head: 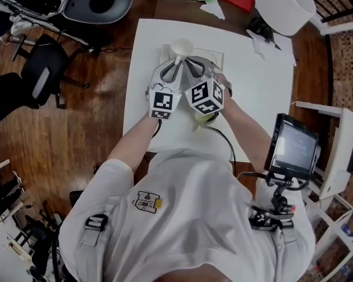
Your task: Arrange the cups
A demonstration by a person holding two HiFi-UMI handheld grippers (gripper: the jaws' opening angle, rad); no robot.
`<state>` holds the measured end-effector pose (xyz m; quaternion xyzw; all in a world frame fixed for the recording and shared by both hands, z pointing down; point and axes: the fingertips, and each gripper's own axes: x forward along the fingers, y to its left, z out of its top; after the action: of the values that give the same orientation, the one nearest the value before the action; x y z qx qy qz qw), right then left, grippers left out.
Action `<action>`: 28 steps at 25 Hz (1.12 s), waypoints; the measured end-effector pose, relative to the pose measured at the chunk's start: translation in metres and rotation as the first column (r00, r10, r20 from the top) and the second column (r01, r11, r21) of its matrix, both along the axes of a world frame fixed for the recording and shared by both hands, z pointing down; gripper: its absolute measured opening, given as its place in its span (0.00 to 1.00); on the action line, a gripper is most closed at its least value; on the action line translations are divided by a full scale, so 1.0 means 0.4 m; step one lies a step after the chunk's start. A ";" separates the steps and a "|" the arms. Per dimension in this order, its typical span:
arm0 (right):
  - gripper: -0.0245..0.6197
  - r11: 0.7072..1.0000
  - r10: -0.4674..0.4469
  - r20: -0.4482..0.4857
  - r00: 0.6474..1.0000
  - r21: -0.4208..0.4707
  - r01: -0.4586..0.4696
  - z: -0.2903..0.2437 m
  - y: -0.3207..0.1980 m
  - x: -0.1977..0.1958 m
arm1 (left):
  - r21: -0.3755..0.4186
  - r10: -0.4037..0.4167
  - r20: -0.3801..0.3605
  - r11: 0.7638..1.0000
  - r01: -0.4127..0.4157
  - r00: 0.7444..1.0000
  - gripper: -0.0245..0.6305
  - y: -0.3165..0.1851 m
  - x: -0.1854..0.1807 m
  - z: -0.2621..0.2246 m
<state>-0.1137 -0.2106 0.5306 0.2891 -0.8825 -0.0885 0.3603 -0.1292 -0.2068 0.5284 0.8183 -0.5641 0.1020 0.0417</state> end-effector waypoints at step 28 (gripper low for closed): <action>0.06 1.000 0.002 0.001 1.000 -0.029 -0.002 0.053 0.025 0.011 | -0.077 0.053 0.074 0.996 -0.048 0.996 0.11 0.038 0.038 0.093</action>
<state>-0.1093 -0.2004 0.5517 0.2848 -0.8835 -0.0754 0.3642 -0.1139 -0.1915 0.5657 0.8257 -0.5402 0.1552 0.0481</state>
